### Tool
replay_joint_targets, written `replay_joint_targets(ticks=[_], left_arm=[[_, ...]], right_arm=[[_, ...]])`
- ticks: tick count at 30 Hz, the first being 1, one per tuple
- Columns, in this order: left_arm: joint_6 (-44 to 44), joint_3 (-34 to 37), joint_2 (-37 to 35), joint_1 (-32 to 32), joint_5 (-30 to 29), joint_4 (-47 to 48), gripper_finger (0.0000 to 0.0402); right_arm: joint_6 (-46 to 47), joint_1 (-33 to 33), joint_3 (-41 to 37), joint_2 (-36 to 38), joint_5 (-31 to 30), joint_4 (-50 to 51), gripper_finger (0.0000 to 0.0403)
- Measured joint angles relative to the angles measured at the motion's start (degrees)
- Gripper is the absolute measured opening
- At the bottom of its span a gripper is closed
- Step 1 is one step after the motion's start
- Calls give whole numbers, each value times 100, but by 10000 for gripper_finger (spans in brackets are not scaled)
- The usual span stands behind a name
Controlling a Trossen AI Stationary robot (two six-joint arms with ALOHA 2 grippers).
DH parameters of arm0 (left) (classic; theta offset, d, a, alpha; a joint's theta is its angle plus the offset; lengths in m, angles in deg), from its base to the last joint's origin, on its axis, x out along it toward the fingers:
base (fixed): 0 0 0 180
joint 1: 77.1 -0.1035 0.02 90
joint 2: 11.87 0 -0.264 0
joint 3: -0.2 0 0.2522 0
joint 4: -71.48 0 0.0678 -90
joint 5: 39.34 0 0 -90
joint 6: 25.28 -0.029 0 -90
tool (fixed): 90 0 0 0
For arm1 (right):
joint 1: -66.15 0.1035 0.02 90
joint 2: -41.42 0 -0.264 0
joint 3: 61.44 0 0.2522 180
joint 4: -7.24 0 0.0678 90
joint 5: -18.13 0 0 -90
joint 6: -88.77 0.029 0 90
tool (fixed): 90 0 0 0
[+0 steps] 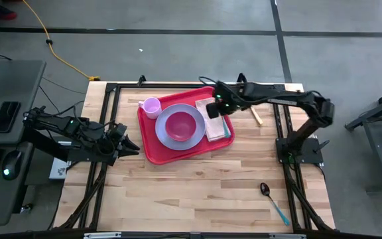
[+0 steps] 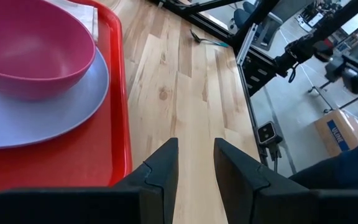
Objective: Set up tray
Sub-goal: Put the blue fork on the brown napkin
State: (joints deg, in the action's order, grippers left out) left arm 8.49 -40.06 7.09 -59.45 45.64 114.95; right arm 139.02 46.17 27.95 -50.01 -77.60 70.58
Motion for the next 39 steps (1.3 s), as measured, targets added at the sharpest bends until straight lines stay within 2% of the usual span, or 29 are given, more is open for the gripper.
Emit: replay_joint_targets(ticks=[9, 13, 18, 39], left_arm=[[110, -1, 2, 0, -4, 0, 134], [122, 0, 0, 0, -7, 0, 134], [121, -1, 2, 0, -7, 2, 134], [124, 0, 2, 0, -4, 4, 134]], right_arm=[[-907, -394, 1485, -1492, 166, 151, 0], [-1048, -568, 1886, -1938, 328, 391, 0], [-1037, -643, 1918, -2138, 519, 575, 0], [-1156, -705, 1914, -2784, 436, 640, 0]])
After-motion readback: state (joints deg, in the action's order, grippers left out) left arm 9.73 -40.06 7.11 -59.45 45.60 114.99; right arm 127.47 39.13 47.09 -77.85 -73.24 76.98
